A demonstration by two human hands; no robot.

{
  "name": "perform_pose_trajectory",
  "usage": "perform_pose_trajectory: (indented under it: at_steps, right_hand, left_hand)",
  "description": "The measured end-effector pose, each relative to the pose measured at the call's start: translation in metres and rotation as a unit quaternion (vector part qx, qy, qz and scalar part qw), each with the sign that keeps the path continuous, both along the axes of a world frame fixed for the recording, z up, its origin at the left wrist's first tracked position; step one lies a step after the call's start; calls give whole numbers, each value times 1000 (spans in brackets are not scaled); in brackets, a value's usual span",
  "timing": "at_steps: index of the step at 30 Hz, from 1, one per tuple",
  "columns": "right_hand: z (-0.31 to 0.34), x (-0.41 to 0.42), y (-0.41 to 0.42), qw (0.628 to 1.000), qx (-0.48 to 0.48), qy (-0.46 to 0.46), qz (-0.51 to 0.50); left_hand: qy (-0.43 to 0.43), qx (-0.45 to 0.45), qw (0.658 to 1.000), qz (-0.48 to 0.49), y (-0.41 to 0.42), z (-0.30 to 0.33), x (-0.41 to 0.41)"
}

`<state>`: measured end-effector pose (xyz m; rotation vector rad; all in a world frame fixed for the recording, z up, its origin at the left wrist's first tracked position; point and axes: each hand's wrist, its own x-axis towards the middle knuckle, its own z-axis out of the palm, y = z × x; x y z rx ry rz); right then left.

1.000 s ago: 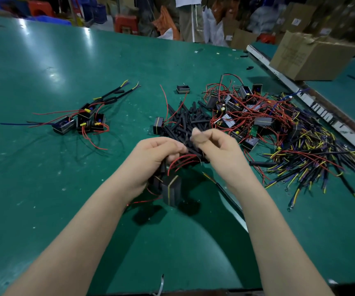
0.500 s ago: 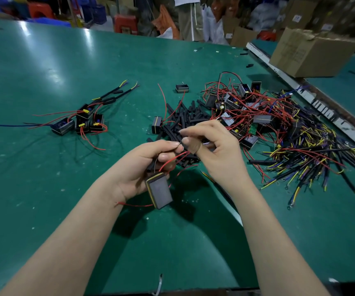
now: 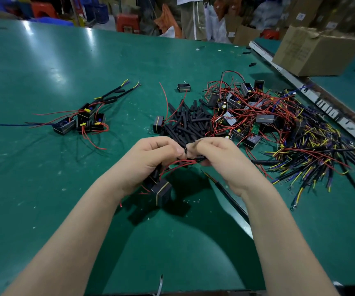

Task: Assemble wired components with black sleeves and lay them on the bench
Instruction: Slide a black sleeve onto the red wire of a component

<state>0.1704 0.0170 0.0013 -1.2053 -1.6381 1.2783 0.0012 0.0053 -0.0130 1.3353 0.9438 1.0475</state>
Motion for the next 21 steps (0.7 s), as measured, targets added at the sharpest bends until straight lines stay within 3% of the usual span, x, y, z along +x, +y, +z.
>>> perform_pose_trajectory:
  at_steps: [3,8,14,21]
  right_hand:
    - [6,9,-2,996,37,63,49]
    - [8,15,-5,985,103,86,104]
    - [1,7,-3,985,119,96,84]
    - [-1,1,-3,984,98,136,56]
  left_hand:
    - [-51,-29,998,-32,0,2,-1]
    - [-93,-54,991,-76,-4,3,3]
    - [-85,-55,992,-75,-5,3,6]
    - [-134,-85,982,-99,-4,-1,7]
